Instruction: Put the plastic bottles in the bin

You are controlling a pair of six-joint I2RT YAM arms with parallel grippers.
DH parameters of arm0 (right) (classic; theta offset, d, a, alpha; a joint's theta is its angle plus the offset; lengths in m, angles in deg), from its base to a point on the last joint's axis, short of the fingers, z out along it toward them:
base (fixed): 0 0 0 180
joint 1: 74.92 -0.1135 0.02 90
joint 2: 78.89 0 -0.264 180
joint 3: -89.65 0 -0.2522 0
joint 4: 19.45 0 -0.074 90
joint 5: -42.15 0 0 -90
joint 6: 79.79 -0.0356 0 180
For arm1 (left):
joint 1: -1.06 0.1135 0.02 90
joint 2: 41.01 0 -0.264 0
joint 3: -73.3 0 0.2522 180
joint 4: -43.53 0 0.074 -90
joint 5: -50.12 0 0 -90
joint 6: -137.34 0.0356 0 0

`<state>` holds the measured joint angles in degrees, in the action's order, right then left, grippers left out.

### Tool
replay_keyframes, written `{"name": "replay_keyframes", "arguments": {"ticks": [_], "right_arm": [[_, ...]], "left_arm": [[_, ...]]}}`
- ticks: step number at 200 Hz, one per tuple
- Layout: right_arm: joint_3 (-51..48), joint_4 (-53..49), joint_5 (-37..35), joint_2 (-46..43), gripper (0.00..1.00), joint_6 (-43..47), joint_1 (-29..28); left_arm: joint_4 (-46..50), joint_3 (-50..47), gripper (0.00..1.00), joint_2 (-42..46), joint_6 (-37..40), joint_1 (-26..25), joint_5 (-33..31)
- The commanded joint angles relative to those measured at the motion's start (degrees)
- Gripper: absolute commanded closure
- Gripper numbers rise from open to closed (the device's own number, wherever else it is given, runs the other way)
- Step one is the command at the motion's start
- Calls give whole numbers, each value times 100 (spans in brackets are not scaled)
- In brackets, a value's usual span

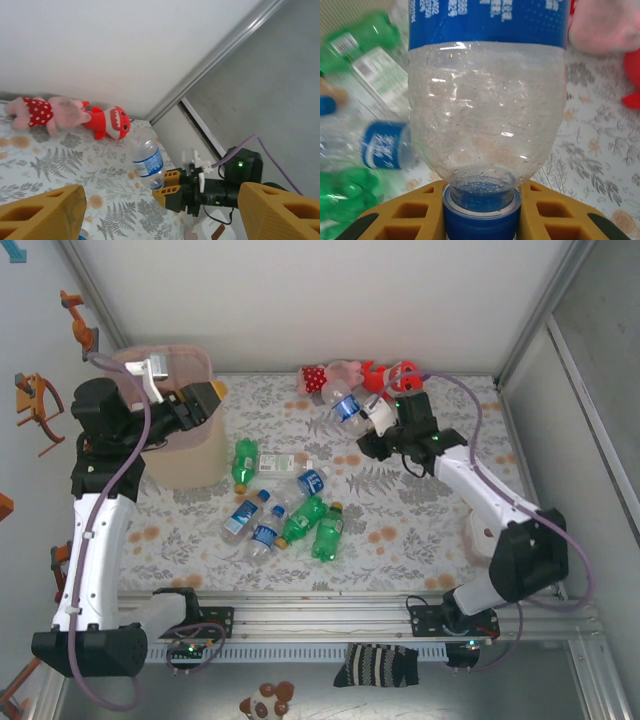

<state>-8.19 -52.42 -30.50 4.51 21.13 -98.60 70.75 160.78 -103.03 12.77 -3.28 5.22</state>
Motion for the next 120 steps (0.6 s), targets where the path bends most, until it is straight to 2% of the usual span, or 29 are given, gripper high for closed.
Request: {"name": "replay_keyframes", "arguments": {"ticks": [1,59,86,120], "right_arm": [[-249,679,458,-547,81,-713,-110],[-508,1138,429,-1445,82,-1250,-560],[-502,1201,385,-1595,82,-1370,-768],[-436,1164,384,-1640,82,-1562,-913]], "left_arm": [[-536,-34,20,-62,-158,-379,-135],[-1055,216,15,-713,-67,-1751,-784],[-1269,359,9,-1051,-76,-2262,-1113],[-1530,507,8,-1444,-74,-2831,-1504]]}}
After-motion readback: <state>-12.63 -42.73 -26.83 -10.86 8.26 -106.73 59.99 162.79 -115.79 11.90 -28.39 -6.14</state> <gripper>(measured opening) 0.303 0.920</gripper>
